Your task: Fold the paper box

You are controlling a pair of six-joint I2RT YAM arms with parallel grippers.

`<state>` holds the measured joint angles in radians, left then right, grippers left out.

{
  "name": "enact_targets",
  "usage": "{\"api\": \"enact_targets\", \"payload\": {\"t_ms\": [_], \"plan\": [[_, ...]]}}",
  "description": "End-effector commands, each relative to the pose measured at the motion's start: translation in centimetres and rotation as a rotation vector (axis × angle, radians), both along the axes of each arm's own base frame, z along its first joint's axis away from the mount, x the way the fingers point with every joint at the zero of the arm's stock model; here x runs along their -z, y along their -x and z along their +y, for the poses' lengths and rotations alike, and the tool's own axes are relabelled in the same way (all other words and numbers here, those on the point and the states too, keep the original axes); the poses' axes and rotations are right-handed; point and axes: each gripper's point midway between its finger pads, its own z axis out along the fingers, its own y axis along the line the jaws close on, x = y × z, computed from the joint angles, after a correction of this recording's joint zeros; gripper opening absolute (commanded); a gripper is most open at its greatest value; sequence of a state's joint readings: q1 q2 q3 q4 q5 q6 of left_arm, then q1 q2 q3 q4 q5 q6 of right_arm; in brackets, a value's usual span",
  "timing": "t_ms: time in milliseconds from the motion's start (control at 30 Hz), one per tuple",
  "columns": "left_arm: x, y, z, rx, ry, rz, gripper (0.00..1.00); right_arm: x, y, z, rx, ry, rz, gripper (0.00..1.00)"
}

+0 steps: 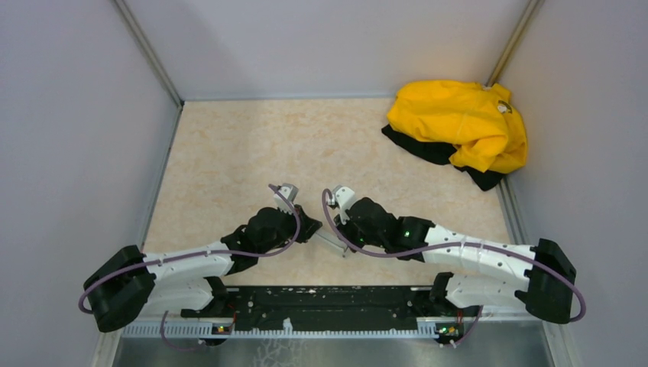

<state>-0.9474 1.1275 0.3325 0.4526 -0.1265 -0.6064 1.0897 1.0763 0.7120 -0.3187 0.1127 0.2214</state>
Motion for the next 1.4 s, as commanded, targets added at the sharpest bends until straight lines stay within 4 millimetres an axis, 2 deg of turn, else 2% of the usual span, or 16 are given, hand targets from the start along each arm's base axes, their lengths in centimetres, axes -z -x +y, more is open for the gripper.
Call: {"api": "enact_targets", "payload": {"t_ms": [0, 300, 567, 700, 800, 933, 1167, 1367], "plan": [[5.0, 1.6, 2.1, 0.011, -0.172, 0.105, 0.17, -0.4, 0.0, 0.3, 0.000, 0.017, 0.027, 0.00], [5.2, 1.6, 2.2, 0.009, -0.183, 0.106, 0.17, 1.5, 1.1, 0.1, -0.026, 0.040, 0.093, 0.00], [5.6, 1.6, 2.3, 0.009, -0.193, 0.112, 0.17, 4.7, 2.0, -0.2, -0.024, 0.101, 0.172, 0.00], [5.8, 1.7, 2.3, 0.010, -0.196, 0.114, 0.17, 6.2, 2.1, -0.8, 0.013, 0.138, 0.201, 0.00], [5.9, 1.7, 2.4, 0.009, -0.197, 0.115, 0.17, 6.4, 1.8, -1.4, 0.050, 0.149, 0.193, 0.00], [5.9, 1.2, 2.4, 0.000, -0.211, 0.090, 0.17, 5.2, 1.0, -1.5, 0.078, 0.123, 0.166, 0.00], [5.0, -0.2, 1.2, 0.009, -0.242, 0.052, 0.18, 1.0, -0.2, -0.4, 0.050, 0.061, 0.088, 0.00], [4.8, -0.7, 0.6, 0.018, -0.245, 0.045, 0.18, -0.7, -0.3, -0.4, 0.024, 0.063, 0.065, 0.00]]}}
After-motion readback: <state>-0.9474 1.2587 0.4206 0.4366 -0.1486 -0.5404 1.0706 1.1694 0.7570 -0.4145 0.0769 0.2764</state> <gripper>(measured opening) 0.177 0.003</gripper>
